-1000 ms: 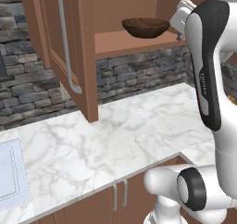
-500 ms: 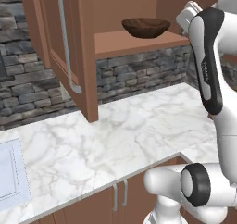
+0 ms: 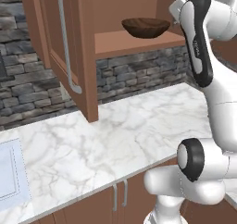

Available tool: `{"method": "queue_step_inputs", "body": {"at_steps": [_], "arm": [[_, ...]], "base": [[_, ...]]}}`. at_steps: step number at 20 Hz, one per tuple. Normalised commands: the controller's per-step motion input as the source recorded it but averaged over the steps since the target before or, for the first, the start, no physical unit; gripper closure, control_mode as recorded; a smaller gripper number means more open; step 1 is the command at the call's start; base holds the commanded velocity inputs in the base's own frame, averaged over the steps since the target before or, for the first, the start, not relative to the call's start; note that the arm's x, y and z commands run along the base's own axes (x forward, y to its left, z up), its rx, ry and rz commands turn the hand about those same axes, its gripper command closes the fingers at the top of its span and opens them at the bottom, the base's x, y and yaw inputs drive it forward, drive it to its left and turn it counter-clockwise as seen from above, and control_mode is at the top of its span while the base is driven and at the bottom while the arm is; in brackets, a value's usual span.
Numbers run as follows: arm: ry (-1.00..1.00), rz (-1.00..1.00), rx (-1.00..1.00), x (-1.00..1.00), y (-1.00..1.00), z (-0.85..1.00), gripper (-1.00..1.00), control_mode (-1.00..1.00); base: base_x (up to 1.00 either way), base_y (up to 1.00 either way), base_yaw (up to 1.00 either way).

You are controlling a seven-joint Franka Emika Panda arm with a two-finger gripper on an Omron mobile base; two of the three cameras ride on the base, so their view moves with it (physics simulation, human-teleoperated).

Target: Move the bowls from the cabinet to the plates on the dining table.

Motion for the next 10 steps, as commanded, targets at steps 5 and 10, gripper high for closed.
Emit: {"method": "queue_step_inputs", "body": {"at_steps": [5,10], "arm": [[0.12,0.00,0.01,0.51,0.00,0.01,-1.00,-1.00],[0.03,-0.01,0.00,0.81,0.00,-0.02,-1.00,-1.00]], "base": [[0.00,0.00,0.00],[0.00,0.00,0.00]]}}
